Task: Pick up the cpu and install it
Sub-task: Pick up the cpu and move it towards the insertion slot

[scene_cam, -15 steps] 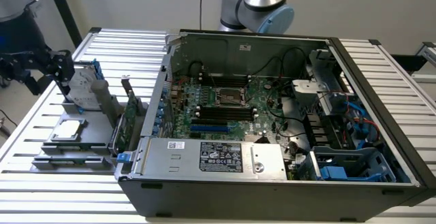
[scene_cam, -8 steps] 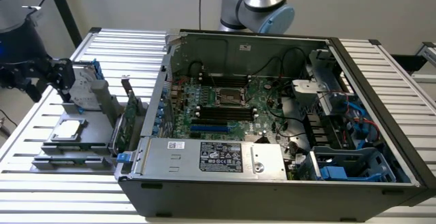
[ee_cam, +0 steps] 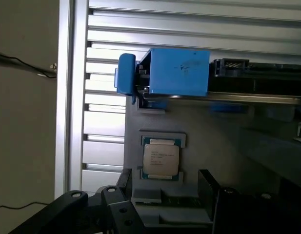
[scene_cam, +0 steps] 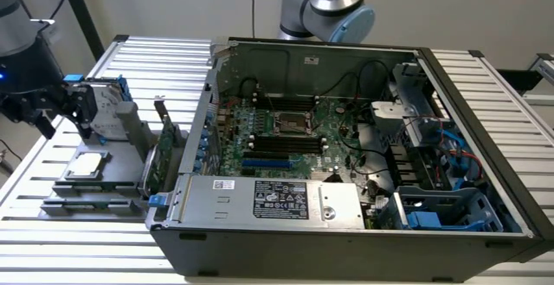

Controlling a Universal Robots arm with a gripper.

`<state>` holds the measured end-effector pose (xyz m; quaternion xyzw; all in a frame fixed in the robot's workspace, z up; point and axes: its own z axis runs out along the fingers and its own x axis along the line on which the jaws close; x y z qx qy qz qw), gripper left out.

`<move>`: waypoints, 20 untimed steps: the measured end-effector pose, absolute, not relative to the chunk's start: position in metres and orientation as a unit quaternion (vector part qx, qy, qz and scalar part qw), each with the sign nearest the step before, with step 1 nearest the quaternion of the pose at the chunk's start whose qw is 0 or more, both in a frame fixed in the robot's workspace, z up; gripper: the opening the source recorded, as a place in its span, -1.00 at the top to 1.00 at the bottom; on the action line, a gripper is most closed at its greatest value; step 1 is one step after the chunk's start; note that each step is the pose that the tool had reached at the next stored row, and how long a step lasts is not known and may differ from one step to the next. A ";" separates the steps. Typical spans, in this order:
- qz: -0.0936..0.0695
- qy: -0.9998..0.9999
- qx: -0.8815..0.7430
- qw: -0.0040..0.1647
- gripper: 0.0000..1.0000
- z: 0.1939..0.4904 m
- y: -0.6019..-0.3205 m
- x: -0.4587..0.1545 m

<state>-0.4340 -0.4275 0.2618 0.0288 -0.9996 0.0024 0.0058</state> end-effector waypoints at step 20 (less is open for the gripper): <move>-0.006 -1.000 0.027 0.005 -0.30 0.225 -0.436 -0.433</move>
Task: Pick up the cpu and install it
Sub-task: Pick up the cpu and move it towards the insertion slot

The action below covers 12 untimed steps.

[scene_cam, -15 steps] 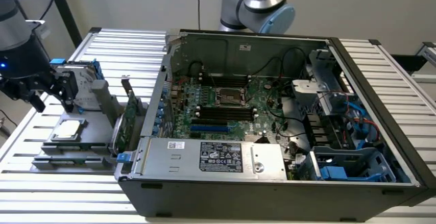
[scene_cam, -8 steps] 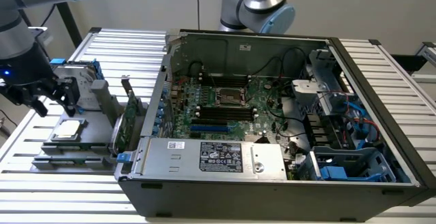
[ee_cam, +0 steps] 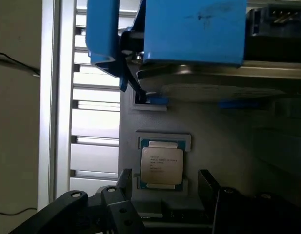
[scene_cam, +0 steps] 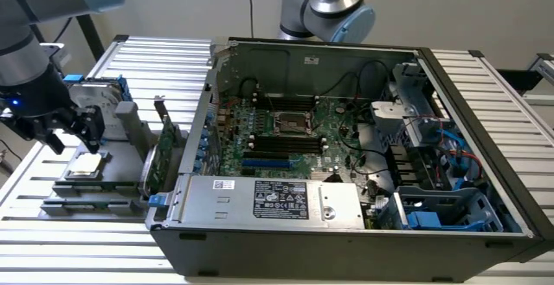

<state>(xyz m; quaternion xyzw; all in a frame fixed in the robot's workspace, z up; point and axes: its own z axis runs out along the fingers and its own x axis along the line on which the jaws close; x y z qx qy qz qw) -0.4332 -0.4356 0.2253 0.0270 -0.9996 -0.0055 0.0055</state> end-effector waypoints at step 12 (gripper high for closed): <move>-0.012 -1.000 0.017 0.005 -0.30 0.204 -0.437 -0.432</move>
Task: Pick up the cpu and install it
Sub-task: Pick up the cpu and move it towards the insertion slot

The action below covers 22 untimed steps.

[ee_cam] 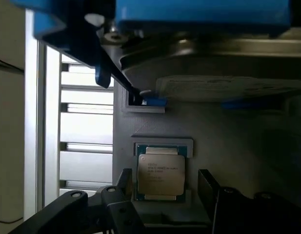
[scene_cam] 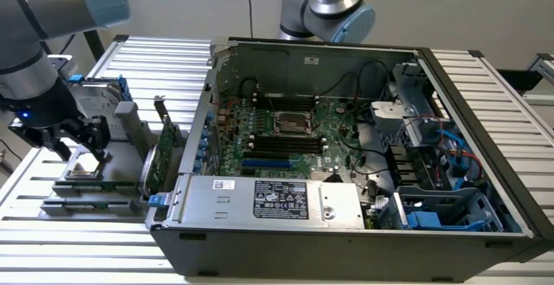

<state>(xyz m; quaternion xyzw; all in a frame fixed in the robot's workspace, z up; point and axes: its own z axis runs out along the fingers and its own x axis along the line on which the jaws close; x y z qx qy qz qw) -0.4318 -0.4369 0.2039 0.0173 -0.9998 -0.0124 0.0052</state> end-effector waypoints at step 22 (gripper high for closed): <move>-0.017 -1.000 0.017 0.005 -0.30 0.191 -0.439 -0.434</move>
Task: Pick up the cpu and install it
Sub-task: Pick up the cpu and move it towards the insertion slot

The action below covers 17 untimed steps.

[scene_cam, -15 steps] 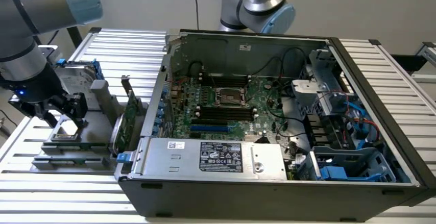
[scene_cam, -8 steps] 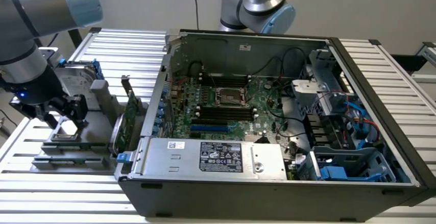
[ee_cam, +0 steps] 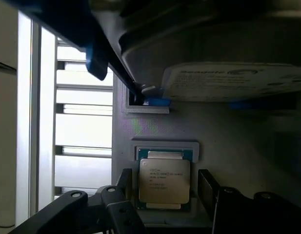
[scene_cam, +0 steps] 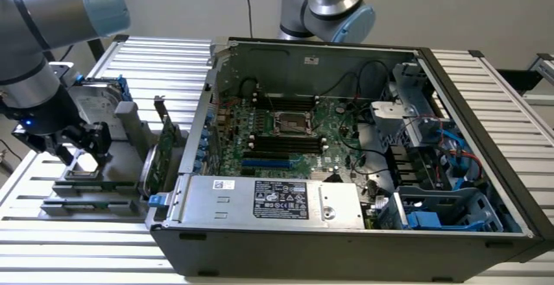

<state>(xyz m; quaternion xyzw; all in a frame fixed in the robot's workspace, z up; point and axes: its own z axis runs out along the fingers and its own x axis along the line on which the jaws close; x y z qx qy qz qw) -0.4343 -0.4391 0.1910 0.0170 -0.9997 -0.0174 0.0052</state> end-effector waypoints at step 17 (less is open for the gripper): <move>-0.022 -1.000 0.017 0.005 -0.30 0.186 -0.440 -0.434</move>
